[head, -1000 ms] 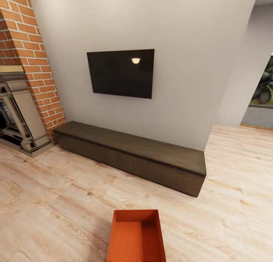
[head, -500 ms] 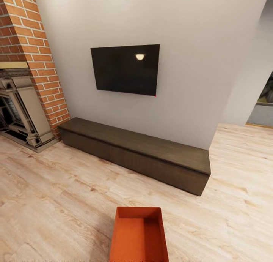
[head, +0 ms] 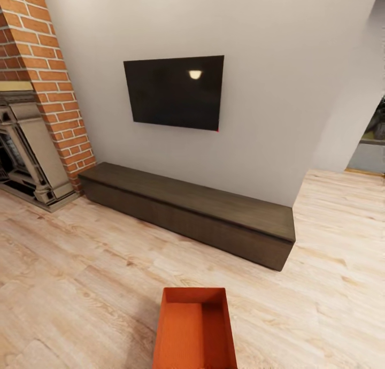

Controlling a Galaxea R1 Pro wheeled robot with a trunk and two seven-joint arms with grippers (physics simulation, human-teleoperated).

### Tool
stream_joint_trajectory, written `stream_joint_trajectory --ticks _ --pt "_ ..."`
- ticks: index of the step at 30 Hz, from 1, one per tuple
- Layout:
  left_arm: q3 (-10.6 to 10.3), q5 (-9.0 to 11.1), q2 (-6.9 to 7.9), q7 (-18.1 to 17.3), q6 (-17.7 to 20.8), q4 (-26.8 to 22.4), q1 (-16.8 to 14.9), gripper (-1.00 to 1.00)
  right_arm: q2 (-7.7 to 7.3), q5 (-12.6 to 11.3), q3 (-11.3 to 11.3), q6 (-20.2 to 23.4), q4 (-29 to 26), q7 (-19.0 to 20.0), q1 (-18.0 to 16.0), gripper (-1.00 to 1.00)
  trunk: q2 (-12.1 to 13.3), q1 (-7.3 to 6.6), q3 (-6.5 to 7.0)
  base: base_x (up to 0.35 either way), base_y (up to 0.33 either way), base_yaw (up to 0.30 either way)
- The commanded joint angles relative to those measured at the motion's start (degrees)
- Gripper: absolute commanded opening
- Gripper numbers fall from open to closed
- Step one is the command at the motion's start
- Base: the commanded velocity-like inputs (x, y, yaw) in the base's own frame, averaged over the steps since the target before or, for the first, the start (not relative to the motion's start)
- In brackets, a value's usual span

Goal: Move the two storage containers from the living room to the garage. In the garage, place one container on the floor and stack the other container on top of it (either order is fine).

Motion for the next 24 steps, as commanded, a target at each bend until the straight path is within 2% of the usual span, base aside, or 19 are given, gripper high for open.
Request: stream_joint_trajectory --ticks 1,10,24 --pt "-0.04 0.27 -0.01 0.03 -0.11 -0.01 -0.01 1.0 0.02 -0.29 0.47 -0.24 0.12 -0.15 -0.04 1.0 -0.03 0.0 -0.14 0.0 0.0 -0.15" --pt "-0.07 0.25 -0.01 0.05 -0.11 -0.01 -0.01 1.0 0.02 -0.25 0.52 -0.01 0.2 -0.52 -0.02 1.0 -0.03 0.0 -0.85 0.0 0.0 -0.151" --pt "-0.07 0.27 -0.01 0.04 -0.11 -0.01 -0.01 1.0 0.0 0.0 0.62 0.22 0.21 -0.29 -0.03 1.0 -0.03 0.0 -2.1 0.0 0.0 -0.016"
